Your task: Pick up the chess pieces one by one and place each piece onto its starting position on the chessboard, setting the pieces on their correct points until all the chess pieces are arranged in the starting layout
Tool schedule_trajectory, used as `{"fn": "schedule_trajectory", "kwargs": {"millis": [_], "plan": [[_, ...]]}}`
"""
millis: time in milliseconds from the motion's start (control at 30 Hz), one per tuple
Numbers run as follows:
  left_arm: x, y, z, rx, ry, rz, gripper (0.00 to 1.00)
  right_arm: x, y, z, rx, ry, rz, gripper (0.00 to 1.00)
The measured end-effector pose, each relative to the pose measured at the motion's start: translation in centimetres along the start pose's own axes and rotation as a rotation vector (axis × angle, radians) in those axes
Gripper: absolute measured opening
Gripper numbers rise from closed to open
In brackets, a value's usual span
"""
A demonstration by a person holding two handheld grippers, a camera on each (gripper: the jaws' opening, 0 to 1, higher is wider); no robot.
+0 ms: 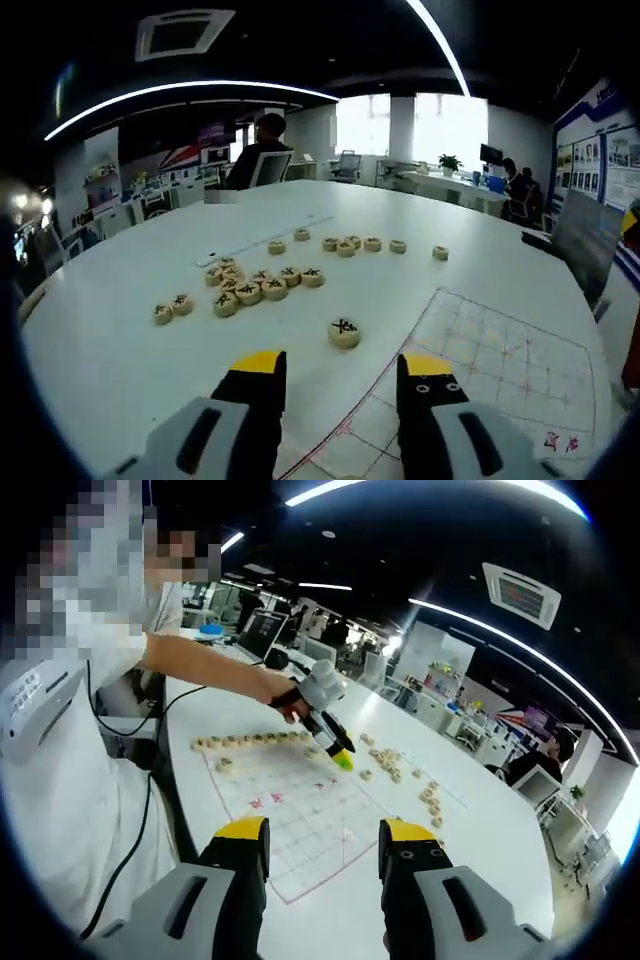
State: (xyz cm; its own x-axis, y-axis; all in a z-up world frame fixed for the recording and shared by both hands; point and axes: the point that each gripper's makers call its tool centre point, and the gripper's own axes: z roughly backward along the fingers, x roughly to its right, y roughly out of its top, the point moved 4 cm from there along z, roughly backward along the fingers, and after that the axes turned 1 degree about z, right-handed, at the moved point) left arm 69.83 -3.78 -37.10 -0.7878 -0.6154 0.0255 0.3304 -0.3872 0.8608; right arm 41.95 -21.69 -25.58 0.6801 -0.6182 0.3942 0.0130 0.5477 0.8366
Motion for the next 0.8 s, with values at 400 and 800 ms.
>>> {"fn": "schedule_trajectory", "kwargs": {"millis": [400, 800], "plan": [[0.6, 0.7, -2.9, -0.005, 0.003, -0.022, 0.39, 0.0, 0.0, -0.1, 0.000, 0.003, 0.001, 0.44], [1.0, 1.1, -4.4, -0.011, 0.015, 0.014, 0.20, 0.1, -0.1, 0.1, -0.001, -0.001, -0.003, 0.44]]}}
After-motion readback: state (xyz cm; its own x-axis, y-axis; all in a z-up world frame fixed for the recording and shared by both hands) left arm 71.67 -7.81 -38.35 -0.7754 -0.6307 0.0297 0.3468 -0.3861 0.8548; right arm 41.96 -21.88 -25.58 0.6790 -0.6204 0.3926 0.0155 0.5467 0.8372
